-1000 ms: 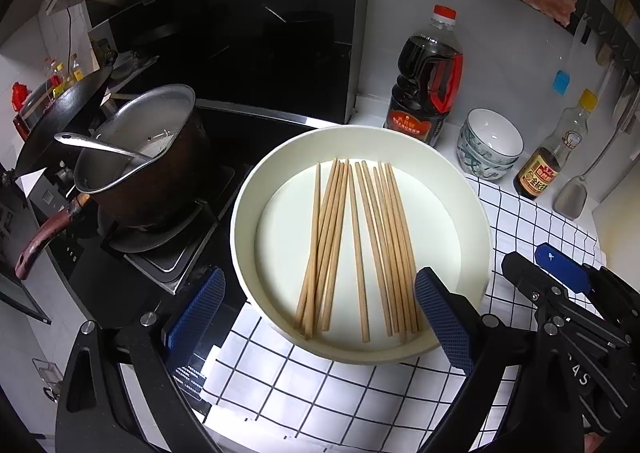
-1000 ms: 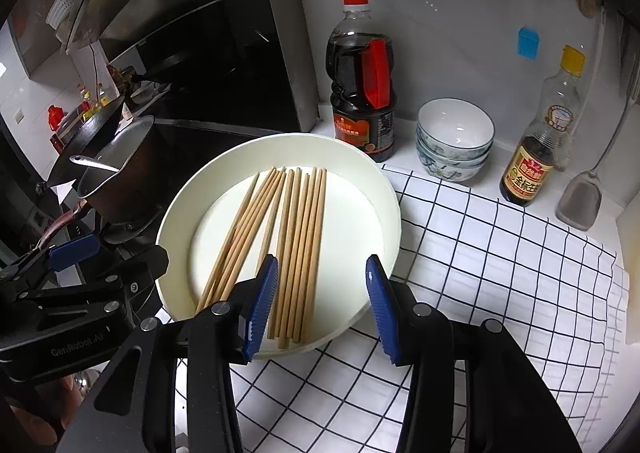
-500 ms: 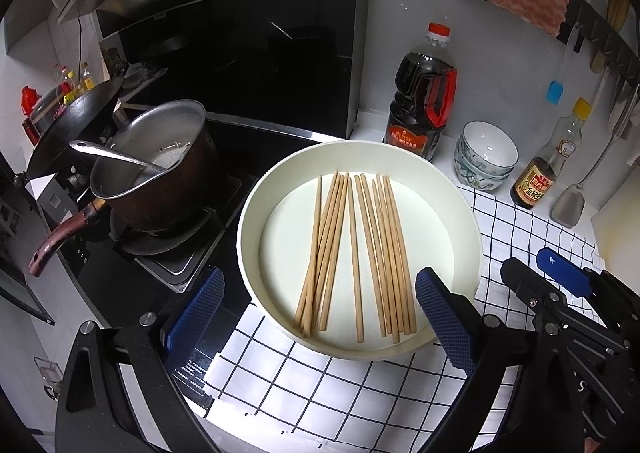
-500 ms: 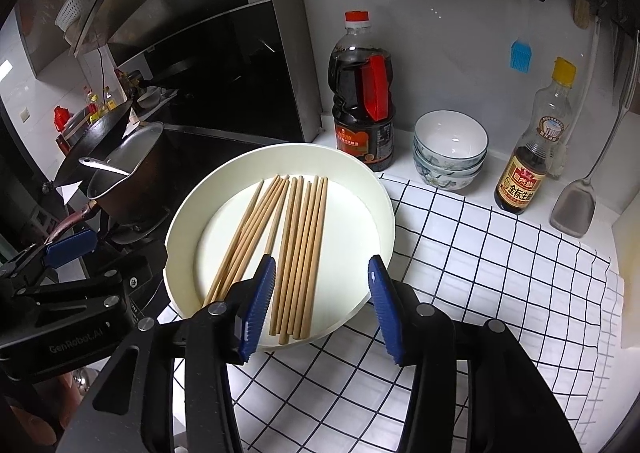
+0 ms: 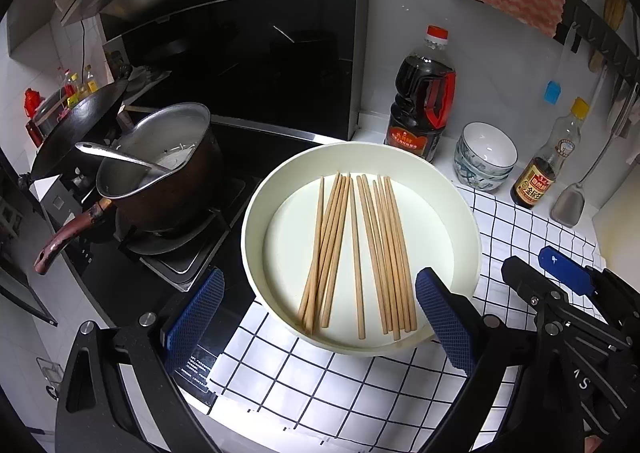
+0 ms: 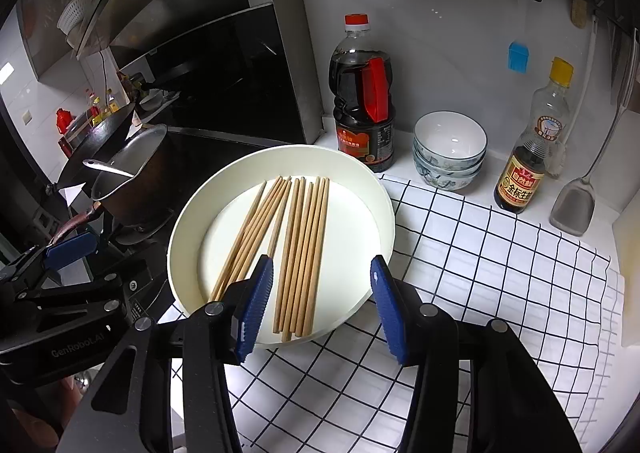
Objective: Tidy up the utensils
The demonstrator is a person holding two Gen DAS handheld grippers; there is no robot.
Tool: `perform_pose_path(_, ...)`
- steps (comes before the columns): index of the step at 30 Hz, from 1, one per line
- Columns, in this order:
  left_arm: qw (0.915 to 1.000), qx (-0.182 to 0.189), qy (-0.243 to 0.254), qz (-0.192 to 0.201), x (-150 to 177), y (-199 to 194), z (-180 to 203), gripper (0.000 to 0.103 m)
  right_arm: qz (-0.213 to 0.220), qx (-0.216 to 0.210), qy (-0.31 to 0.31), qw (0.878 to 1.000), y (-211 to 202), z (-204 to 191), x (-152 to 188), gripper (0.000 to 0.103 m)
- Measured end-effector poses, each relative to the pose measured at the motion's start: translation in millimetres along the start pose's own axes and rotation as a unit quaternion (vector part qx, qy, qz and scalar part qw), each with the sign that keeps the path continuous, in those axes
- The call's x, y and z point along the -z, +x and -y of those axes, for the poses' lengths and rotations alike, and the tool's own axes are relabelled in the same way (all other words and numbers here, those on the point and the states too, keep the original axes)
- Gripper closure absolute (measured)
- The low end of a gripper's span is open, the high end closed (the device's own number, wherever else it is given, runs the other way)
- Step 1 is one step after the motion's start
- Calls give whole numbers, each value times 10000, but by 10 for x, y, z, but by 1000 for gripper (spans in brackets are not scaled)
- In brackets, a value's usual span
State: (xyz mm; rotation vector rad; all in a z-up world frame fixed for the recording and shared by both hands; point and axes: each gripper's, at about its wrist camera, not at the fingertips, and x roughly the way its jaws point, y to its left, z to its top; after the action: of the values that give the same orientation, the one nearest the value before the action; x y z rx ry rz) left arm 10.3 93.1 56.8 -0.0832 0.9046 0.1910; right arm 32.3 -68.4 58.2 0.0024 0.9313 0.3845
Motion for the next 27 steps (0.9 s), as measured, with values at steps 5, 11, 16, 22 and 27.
perform_pose_path(5,10000,-13,-23,-5,9,-5,-26,7,-3,-16,-19,10000,-9,-25,6,53)
perform_pose_path(11,10000,-30,-53,-20,19,-11,-48,7,5,-14,-13,10000,-13,-33,7,52)
perform_pose_path(16,9999,-54,-103,-37,44,-30,-69,6,12,1,-19,10000,-24,-52,16,51)
perform_pose_path(22,9998,-101,-105,-103,58,-21,-62,6,8,0,-20,10000,-23,-44,18,51)
perform_pose_path(27,9998,-120,-83,-119,81,-31,-53,6,3,23,-6,10000,-56,-51,37,51)
